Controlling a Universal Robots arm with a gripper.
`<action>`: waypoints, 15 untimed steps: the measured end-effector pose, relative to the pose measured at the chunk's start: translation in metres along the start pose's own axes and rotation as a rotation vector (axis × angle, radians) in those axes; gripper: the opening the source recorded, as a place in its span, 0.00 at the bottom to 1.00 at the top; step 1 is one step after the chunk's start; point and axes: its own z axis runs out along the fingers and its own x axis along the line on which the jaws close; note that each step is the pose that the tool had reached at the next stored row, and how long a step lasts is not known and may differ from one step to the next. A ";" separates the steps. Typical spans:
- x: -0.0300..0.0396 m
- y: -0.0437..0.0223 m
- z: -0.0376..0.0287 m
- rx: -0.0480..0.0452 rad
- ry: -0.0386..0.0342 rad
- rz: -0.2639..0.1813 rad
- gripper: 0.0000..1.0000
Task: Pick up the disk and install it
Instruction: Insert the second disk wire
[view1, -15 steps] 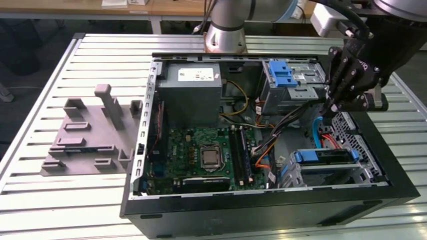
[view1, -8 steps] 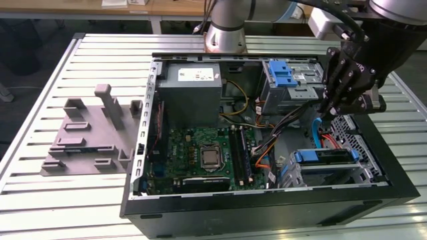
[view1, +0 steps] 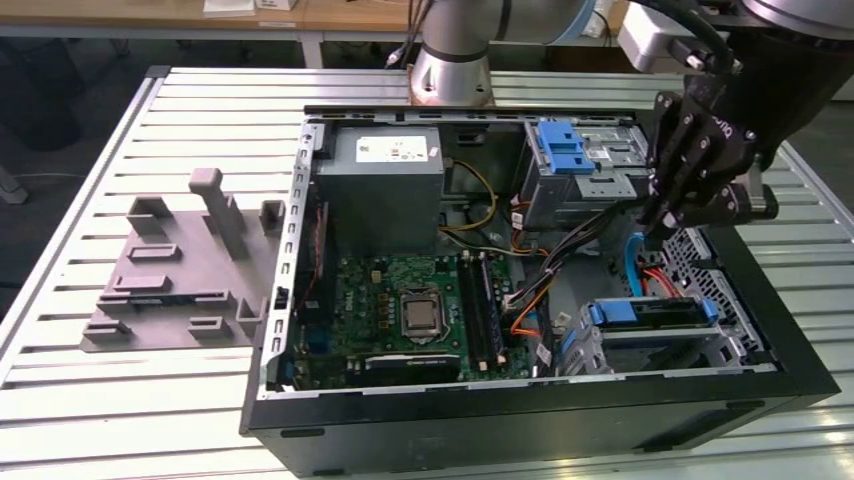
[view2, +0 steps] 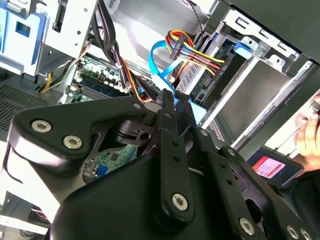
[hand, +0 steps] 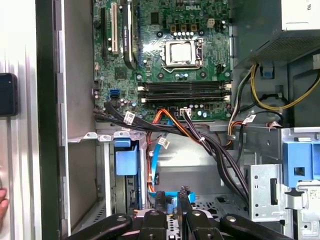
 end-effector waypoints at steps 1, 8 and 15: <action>-0.0003 0.0000 -0.0007 0.0002 0.0042 0.000 0.24; -0.0035 0.0002 0.0015 0.0008 0.0149 0.000 0.24; -0.0037 0.0001 0.0114 0.0013 0.0248 0.000 0.24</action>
